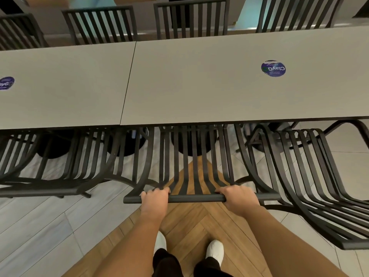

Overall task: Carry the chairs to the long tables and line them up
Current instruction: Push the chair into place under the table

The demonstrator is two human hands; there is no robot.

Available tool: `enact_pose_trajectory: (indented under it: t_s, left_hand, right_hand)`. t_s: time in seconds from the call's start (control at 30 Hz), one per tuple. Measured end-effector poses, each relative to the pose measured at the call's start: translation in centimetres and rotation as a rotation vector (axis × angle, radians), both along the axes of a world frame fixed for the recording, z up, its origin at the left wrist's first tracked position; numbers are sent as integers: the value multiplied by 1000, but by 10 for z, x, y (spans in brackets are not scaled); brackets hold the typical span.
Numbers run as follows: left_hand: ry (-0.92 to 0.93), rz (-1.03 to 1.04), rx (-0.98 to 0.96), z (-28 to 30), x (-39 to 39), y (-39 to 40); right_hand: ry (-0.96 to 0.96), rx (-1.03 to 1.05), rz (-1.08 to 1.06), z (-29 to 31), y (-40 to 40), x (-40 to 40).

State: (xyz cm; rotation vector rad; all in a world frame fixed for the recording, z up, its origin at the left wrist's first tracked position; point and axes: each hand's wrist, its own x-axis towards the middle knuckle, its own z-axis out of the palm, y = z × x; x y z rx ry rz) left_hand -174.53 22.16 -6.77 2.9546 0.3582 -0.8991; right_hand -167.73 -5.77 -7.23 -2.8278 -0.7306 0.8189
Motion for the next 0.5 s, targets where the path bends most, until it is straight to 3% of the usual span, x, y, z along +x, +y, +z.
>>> enact_pose_trajectory:
  t_s: [0.5]
  left_hand:
    - [44, -2, 24, -5, 11, 2]
  right_hand:
    - [36, 0, 20, -4, 0, 11]
